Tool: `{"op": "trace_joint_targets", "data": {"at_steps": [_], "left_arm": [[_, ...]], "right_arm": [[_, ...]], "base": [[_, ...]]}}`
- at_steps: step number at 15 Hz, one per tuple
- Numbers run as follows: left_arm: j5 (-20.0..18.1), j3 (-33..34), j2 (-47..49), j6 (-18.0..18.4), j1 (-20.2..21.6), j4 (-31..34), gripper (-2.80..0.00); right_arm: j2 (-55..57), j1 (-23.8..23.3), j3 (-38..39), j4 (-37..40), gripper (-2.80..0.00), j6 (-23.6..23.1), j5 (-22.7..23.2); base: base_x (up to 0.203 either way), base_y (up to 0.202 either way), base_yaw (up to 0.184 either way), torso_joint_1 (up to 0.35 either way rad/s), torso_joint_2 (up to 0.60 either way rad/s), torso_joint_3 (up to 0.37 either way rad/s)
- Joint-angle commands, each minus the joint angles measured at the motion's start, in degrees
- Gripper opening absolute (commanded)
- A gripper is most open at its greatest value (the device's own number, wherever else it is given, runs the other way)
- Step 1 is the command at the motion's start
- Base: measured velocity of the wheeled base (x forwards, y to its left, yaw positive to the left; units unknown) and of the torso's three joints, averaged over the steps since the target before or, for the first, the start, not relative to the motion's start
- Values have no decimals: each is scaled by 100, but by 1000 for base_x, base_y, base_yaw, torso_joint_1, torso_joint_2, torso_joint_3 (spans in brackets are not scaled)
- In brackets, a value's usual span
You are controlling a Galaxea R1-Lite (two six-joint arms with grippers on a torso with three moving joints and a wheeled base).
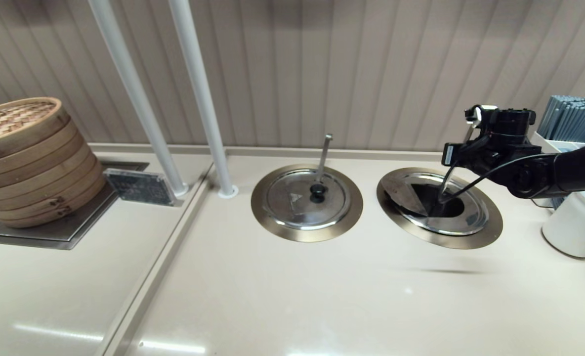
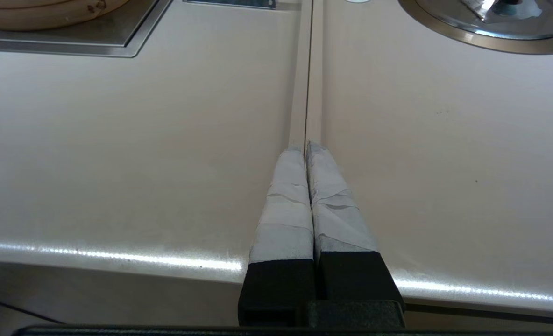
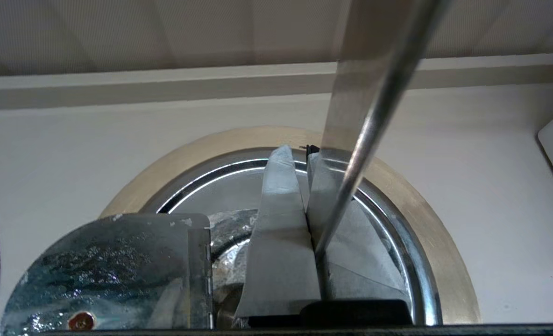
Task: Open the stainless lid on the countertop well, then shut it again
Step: Stir with a spoon
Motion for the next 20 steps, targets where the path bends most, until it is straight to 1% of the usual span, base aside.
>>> {"op": "trace_joint_targets", "data": {"at_steps": [1,4,6,8,9,10,12,14,15,17,18,20], "left_arm": [[8,0,0,-1,1,1,-280],[-1,0,0,-1,1,1,-280],[1,0,0,-1,1,1,-280],[-1,0,0,-1,1,1,-280],[8,0,0,-1,1,1,-280],[3,0,0,-1,1,1,-280],[-1,0,0,-1,1,1,-280],[7,0,0,-1,1,1,-280],[0,0,0,-1,1,1,-280],[-1,0,0,-1,1,1,-280],[8,0,0,-1,1,1,-280],[0,0,0,-1,1,1,-280]], "right_arm": [[-132,-97,158,2,-280,-281,26],[-6,-253,107,342,-280,-574,27],[285,-268,-179,290,-280,-512,-40],[387,-161,-307,-14,-280,170,-66],[308,-38,-295,-62,-280,348,-56],[170,76,-219,-64,-280,438,-26],[-100,204,80,-44,-280,536,270],[-355,192,162,260,-280,504,380],[-406,132,166,466,-280,402,393],[-234,-69,171,507,-280,-91,361],[-63,-140,139,488,-280,-240,309],[306,-172,-103,392,-280,-290,122]], "base": [[0,0,0,0,0,0],[0,0,0,0,0,0],[0,0,0,0,0,0],[0,0,0,0,0,0],[0,0,0,0,0,0],[0,0,0,0,0,0],[0,0,0,0,0,0],[0,0,0,0,0,0],[0,0,0,0,0,0],[0,0,0,0,0,0],[0,0,0,0,0,0],[0,0,0,0,0,0]]}}
